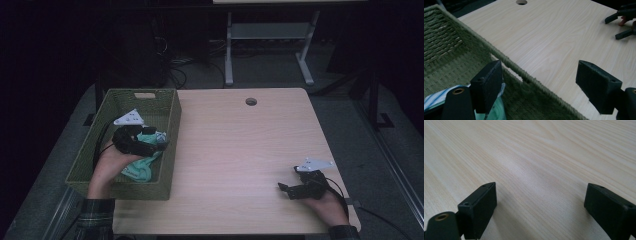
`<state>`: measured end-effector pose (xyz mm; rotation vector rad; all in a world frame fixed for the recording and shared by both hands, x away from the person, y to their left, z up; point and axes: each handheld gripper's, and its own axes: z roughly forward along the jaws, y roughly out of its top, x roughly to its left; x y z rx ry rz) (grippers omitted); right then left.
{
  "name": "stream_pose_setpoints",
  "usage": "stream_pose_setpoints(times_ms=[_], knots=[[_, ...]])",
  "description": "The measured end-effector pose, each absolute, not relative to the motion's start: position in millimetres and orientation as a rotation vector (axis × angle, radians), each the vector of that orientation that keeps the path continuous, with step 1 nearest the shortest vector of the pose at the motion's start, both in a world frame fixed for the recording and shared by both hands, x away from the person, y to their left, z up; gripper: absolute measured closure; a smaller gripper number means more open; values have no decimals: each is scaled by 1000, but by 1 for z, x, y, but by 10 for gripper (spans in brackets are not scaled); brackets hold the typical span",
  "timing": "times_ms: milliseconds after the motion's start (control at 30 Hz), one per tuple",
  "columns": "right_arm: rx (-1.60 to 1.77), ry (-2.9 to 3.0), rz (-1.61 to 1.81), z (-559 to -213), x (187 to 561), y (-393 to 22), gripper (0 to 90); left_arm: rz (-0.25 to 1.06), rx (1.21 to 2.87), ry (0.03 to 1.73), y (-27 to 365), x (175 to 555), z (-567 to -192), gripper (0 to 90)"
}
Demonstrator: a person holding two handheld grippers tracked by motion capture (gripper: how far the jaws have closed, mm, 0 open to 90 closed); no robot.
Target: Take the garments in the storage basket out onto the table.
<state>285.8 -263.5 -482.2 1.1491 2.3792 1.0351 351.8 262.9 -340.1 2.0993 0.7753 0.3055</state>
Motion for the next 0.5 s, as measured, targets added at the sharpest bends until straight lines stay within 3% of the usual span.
stream_pose_setpoints(times_ms=[500], knots=[[1149,2379,1035,-482,286,-264,107,341,2094,801,282,358,-350,209]])
